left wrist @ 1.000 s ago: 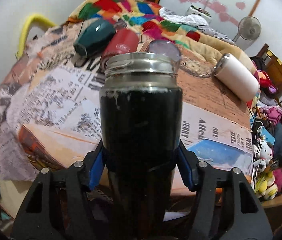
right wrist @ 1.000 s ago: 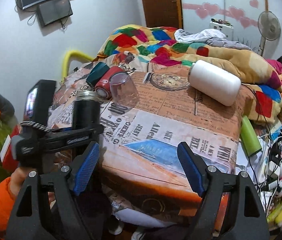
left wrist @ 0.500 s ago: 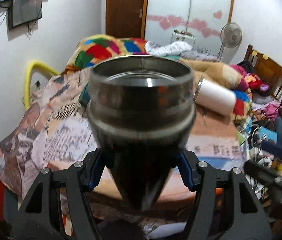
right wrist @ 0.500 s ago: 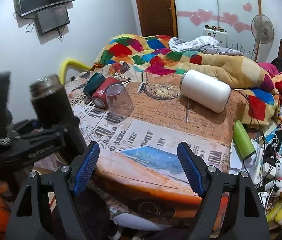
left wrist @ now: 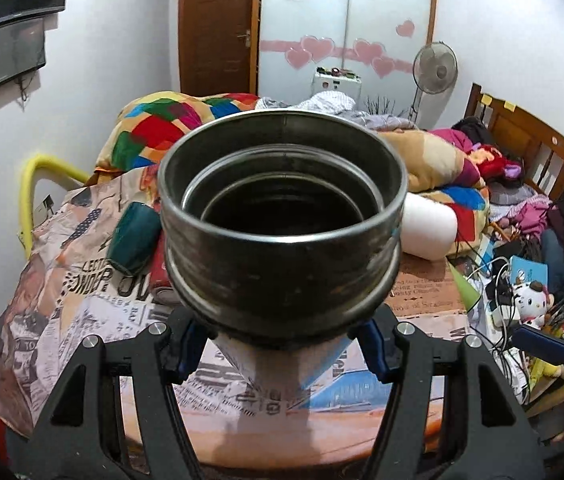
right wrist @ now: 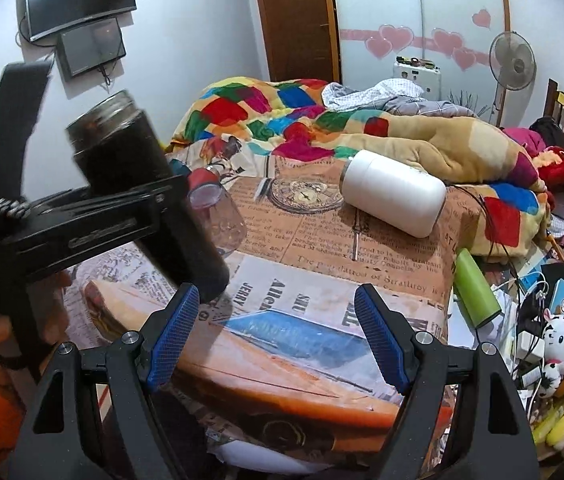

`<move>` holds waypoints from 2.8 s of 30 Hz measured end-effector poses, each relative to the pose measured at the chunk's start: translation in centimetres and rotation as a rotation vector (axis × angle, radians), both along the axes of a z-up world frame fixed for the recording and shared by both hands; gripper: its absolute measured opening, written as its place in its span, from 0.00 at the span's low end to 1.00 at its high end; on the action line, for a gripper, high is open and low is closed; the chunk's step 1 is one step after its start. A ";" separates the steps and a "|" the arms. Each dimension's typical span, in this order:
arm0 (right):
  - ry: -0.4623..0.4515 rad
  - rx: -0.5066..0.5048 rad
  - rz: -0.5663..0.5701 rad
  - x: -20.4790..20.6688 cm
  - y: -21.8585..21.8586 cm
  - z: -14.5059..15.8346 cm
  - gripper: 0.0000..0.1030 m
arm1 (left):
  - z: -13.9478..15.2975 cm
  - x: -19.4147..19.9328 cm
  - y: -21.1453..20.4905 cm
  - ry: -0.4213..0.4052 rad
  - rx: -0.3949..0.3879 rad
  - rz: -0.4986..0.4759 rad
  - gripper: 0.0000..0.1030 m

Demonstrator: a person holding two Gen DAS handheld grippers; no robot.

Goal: Flip cup upright

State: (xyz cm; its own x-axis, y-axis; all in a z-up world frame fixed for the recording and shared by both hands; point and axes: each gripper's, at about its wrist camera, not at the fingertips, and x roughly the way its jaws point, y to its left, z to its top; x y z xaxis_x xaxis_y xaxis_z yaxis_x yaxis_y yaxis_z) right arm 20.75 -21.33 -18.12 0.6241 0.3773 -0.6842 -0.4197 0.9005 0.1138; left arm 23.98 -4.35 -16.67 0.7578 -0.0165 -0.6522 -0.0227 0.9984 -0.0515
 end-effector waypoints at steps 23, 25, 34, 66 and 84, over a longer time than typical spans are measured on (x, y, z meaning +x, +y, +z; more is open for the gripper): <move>-0.029 -0.055 -0.018 -1.0 0.0 0.5 0.76 | -0.8 -0.9 -0.6 0.058 0.001 -0.076 0.62; -0.053 -0.044 -0.025 -1.6 -0.3 1.6 0.76 | 0.4 -2.1 -0.1 0.045 -0.021 -0.097 0.62; -0.255 0.060 -0.063 -7.0 -0.9 9.3 0.76 | 9.4 -10.7 1.3 -0.171 -0.027 -0.135 0.62; -0.628 0.176 -0.149 -19.3 1.0 16.4 1.00 | 17.7 -29.2 2.9 -0.603 0.017 0.013 1.00; -0.579 0.157 -0.140 -19.3 1.3 15.6 1.00 | 16.7 -28.2 2.9 -0.572 0.020 0.012 1.00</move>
State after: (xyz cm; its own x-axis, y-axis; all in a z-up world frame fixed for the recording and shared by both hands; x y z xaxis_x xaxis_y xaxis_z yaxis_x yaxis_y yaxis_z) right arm 1.50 -20.00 -2.53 0.9288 0.3335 -0.1618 -0.3317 0.9426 0.0388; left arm -4.22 -1.46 0.02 0.9904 0.0026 -0.1383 -0.0083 0.9991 -0.0405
